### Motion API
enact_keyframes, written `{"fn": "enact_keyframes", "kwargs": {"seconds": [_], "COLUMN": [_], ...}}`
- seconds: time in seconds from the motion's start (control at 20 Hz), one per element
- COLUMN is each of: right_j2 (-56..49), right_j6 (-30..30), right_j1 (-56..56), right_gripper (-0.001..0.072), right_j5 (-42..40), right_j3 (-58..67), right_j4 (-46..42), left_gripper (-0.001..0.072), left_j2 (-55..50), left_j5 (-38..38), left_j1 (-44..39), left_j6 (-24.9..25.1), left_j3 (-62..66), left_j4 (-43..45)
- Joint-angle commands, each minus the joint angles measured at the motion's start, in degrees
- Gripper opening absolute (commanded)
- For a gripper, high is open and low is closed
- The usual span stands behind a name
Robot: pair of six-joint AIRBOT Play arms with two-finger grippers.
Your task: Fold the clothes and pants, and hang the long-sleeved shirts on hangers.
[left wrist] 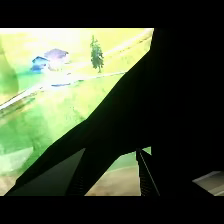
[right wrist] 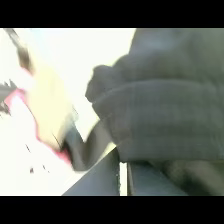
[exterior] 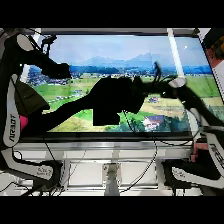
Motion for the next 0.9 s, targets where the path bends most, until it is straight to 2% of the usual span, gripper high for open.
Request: {"fn": "enact_keyframes", "kwargs": {"seconds": [0.0,0.05,0.2,0.25,0.3,0.35,0.45,0.55,0.65,0.7,0.85], "right_j2": [6.51,6.78,5.60,4.94,4.33,3.74,3.04,2.82,2.47,2.40,2.40], "right_j6": [2.21,3.23,3.96,3.98,3.98,3.96,3.85,3.82,3.91,4.13,9.86], "right_j1": [-4.87,-6.93,-11.54,-11.82,-11.82,-11.78,-11.91,-13.09,-15.58,-17.46,-25.42], "right_gripper": [0.0015,0.0015,0.0016,0.0016,0.0016,0.0016,0.0017,0.0017,0.0016,0.0016,0.0014], "right_j5": [-8.50,-11.17,-27.23,-32.98,-37.18,-39.71,-40.94,-38.45,-35.74,-35.45,-35.10], "right_j3": [8.90,11.82,18.08,19.23,20.00,20.70,21.11,21.09,21.09,21.09,21.09], "right_j4": [-7.04,-9.62,-10.43,-10.12,-9.07,-8.96,-9.70,-13.03,-14.36,-14.32,-13.97], "left_gripper": [0.0286,0.0183,0.0177,0.0123,0.0029,0.0009,0.0009,0.0009,0.0008,0.0008,0.0008], "left_j2": [-0.79,-1.05,-1.25,-1.25,-1.25,-1.27,-1.27,-1.27,-1.25,-1.25,-1.25], "left_j5": [0.04,0.66,3.30,3.98,4.17,4.20,3.85,3.91,3.87,3.87,4.24], "left_j1": [0.04,0.04,-0.15,-0.52,-0.98,-1.51,-2.51,-3.17,-3.41,-3.41,-3.41], "left_j6": [0.00,0.02,0.20,0.55,1.25,1.29,1.31,1.73,5.22,5.40,5.44], "left_j3": [-0.02,-0.02,-0.02,0.00,-0.02,-0.02,-0.02,-0.02,-0.02,-0.02,-0.02], "left_j4": [-1.16,-2.34,-7.76,-8.81,-9.09,-9.09,-9.11,-9.09,-9.11,-9.11,-9.11]}}
